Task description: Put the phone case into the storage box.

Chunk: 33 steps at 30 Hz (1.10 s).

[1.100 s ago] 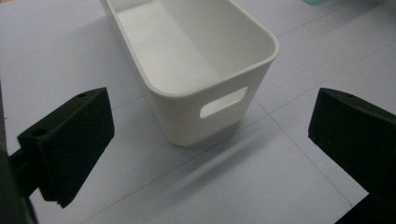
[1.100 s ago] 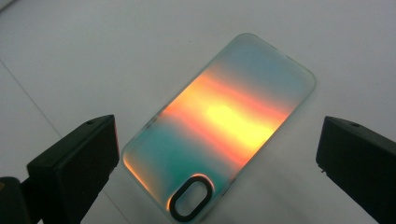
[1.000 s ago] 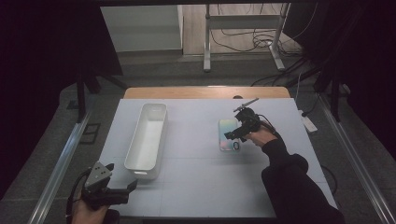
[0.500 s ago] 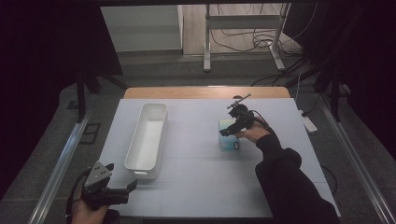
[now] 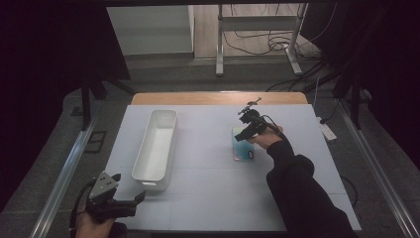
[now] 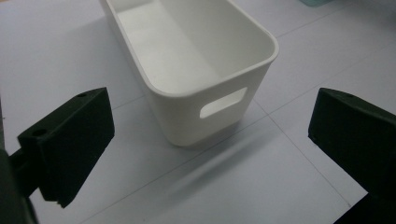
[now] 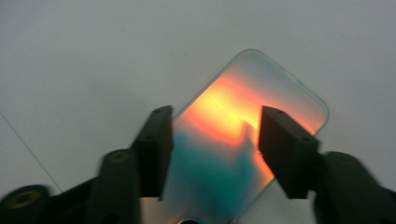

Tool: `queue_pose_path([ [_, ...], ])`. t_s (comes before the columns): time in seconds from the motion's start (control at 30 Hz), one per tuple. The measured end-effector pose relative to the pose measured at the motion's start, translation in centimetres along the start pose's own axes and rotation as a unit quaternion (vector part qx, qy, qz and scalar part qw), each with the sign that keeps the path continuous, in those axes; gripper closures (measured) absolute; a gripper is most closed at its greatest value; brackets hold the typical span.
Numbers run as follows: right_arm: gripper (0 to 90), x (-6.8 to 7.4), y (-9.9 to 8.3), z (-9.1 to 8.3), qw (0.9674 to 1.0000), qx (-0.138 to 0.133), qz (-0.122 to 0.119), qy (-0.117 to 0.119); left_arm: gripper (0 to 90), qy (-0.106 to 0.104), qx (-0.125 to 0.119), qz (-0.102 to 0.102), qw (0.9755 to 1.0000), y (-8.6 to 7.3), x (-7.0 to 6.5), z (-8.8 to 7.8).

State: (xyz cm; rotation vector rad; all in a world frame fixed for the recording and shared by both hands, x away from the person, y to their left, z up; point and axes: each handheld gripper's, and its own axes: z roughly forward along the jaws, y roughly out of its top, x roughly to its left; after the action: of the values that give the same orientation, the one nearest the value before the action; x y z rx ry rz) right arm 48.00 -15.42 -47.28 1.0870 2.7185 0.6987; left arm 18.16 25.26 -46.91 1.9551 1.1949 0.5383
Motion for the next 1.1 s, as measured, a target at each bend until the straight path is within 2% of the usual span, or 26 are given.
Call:
queue_pose_path([
  [0.03, 53.6, 0.0, 0.0, 0.0, 1.0, 0.0, 0.0, 0.0, 0.9, 0.0, 0.0, 0.0, 1.0, 0.0, 0.0, 0.0],
  [0.13, 70.6, 0.1, 0.2, 0.1, 0.9999, -0.003, -0.01, 0.001, 0.9, 0.0, 0.0, 0.0, 1.0, 0.0, 0.0, 0.0],
  [0.23, 86.7, 0.2, 0.6, 0.4, 0.9997, -0.001, -0.011, 0.02, 0.9, 0.0, 0.0, 0.0, 1.0, 0.0, 0.0, 0.0],
  [0.43, 88.9, 0.3, 1.2, 1.1, 0.9996, -0.002, -0.014, 0.024, 1.0, 0.0, 0.0, 0.0, 1.0, 0.0, 0.0, 0.0],
  [0.53, 89.1, 0.3, 1.7, 1.7, 0.9998, -0.006, -0.016, 0.01, 1.0, -0.001, -0.001, 0.0, 1.0, 0.0, 0.0, 0.0],
  [0.67, 89.1, 0.3, 2.0, 2.3, 0.9998, -0.011, -0.011, 0.01, 1.0, -0.002, -0.001, -0.001, 1.0, 0.0, 0.1, 0.0],
  [0.77, 89.2, 0.3, 2.3, 2.8, 0.9998, -0.006, -0.011, 0.013, 1.0, -0.002, -0.001, 0.0, 1.0, 0.0, 0.0, 0.0],
  [1.1, 89.2, 0.7, 2.9, 4.5, 0.9998, 0.005, -0.021, -0.001, 1.1, -0.002, -0.001, 0.002, 1.0, 0.0, 0.0, 0.0],
])
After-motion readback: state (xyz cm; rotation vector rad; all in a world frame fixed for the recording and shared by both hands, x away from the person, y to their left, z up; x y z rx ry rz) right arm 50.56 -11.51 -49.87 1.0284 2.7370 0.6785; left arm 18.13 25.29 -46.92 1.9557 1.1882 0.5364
